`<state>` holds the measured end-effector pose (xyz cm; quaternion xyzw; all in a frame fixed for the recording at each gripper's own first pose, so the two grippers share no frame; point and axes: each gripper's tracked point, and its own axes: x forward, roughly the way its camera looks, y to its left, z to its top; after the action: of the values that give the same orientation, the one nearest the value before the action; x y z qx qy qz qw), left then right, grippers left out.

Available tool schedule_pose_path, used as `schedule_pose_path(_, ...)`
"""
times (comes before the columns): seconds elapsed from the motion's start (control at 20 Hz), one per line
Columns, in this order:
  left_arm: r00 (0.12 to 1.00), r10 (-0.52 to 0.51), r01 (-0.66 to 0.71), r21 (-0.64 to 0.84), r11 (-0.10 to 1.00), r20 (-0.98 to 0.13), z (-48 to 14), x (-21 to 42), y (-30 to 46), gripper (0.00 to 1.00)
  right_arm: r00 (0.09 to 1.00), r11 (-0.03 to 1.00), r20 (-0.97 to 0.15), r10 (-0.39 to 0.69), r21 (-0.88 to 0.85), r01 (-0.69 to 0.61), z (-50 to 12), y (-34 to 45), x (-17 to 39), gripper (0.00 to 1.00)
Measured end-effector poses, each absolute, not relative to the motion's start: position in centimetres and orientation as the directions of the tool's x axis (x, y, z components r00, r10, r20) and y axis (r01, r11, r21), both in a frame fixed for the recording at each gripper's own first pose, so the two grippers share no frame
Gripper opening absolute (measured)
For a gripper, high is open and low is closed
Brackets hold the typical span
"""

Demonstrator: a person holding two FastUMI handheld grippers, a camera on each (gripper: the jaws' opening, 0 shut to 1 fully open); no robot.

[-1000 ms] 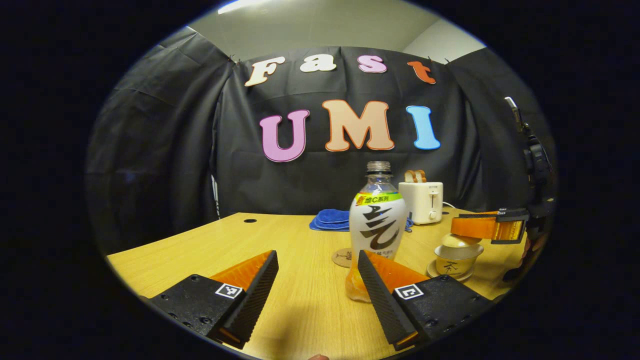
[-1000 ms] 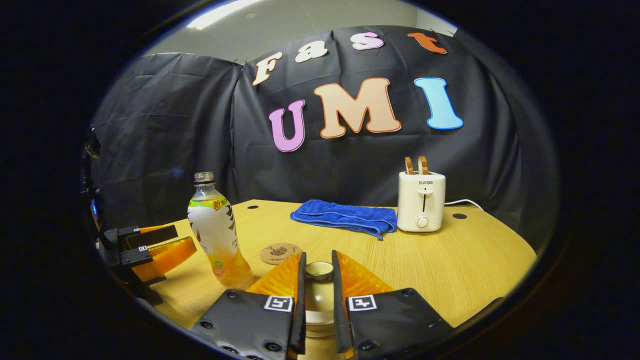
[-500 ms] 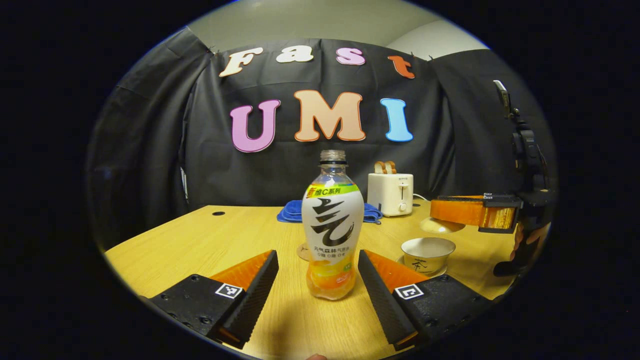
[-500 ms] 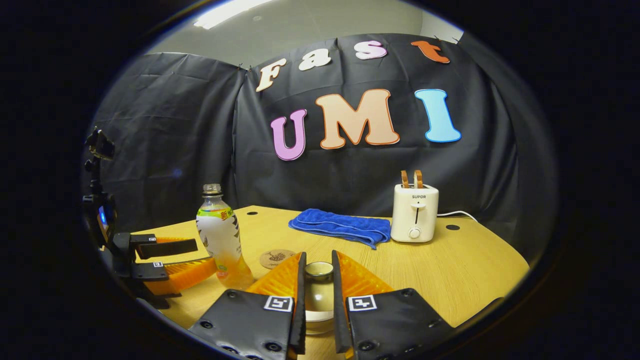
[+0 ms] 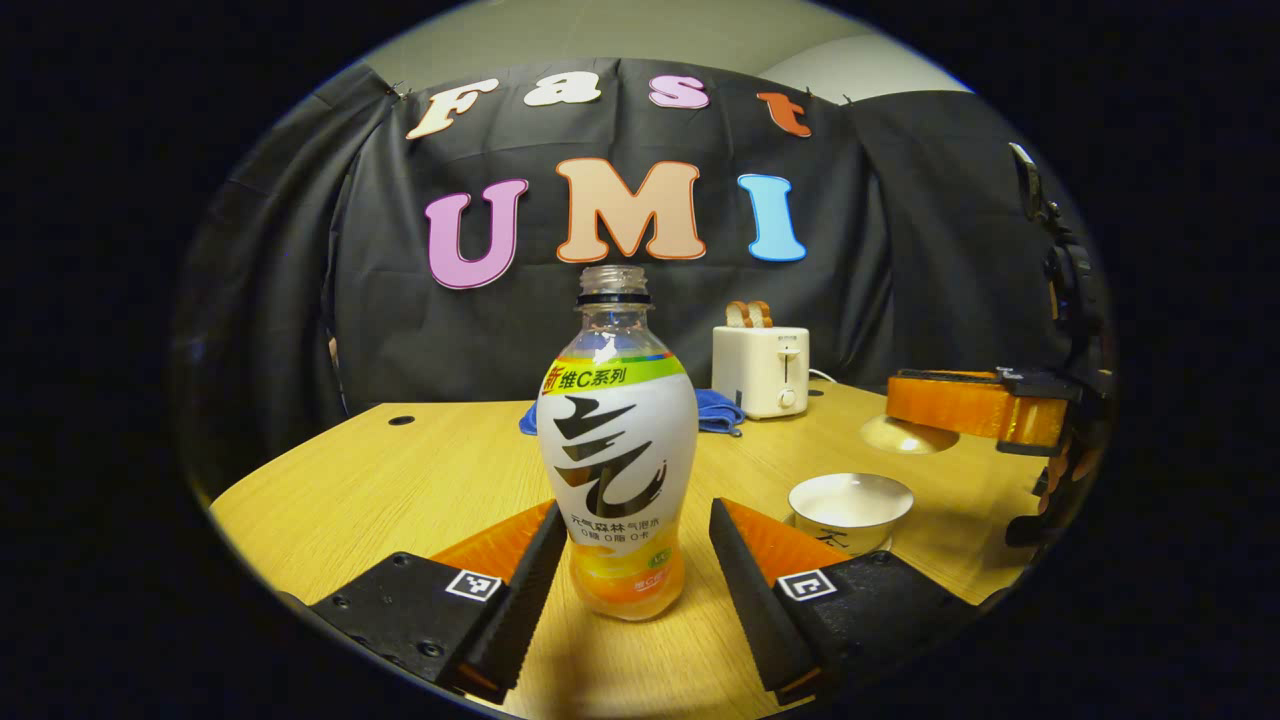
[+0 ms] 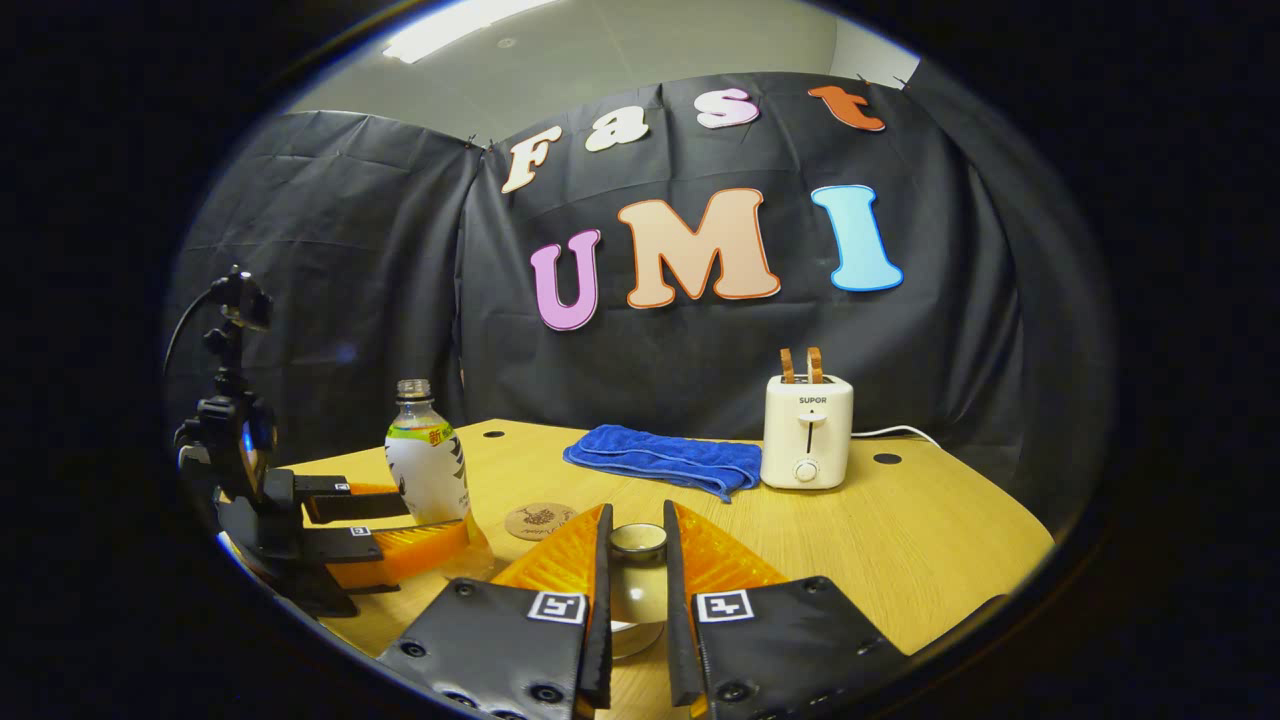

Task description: Open the teacup lid with one hand, grasp the water bottle and pour water into the teacup with the other hand; after pouring, place the water bottle on the coaster and then close the teacup lid.

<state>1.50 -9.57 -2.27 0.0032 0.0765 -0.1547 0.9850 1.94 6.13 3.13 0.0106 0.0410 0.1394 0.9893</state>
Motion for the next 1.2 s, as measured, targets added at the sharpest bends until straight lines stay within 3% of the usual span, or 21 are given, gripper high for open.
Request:
schedule_pose_path(0.15,0.947,-0.28,0.28,-0.023,0.96,-0.158,-2.2,1.9,-9.3,0.69,0.961,0.964,-0.075,0.267,0.033,-0.266,3.3,5.3,1.6,0.26)
schedule_pose_path(0.45,0.945,-0.281,0.287,0.017,0.958,-0.166,-2.2,2.0,-9.7,0.52,0.965,0.967,-0.069,0.254,0.037,-0.252,3.7,4.0,1.0,0.26)
schedule_pose_path(0.65,0.949,-0.247,0.27,0.104,0.957,-0.196,-2.2,2.7,-9.3,0.52,0.967,0.969,-0.063,0.248,0.036,-0.246,3.9,3.1,0.7,0.25)
schedule_pose_path(0.8,0.96,-0.187,0.237,0.248,0.939,-0.211,-2.2,3.2,-8.4,0.52,0.969,0.971,-0.055,0.239,0.039,-0.237,4.1,2.5,0.5,0.26)
schedule_pose_path(1.2,0.967,-0.179,0.251,0.547,0.799,-0.183,-1.3,2.6,-8.7,0.52,0.974,0.975,-0.058,0.219,0.046,-0.216,3.7,0.8,-0.3,0.26)
